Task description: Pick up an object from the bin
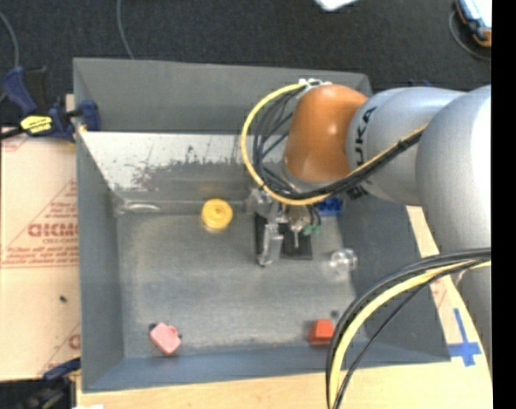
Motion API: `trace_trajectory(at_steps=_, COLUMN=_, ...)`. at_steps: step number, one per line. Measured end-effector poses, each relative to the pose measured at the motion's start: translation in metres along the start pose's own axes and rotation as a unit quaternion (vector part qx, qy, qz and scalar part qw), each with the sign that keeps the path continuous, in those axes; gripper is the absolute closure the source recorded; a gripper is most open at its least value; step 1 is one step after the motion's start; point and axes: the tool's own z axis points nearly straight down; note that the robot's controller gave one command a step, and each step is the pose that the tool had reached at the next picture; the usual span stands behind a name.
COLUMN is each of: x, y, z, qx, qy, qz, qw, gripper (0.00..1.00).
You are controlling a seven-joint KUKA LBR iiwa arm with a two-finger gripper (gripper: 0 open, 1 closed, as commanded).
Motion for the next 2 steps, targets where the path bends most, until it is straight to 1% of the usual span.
trace_trajectory(at_steps=1, x=0.0001, y=0.0001, z=0.0001, qx=0.0, qy=0.0001, qz=0.0, qw=1.0, gripper=1.0)
trace_trajectory(at_steps=2, x=0.0, y=0.0, z=0.0, qx=0.0, qy=0.0, qz=0.0, qw=1.0, gripper=0.0)
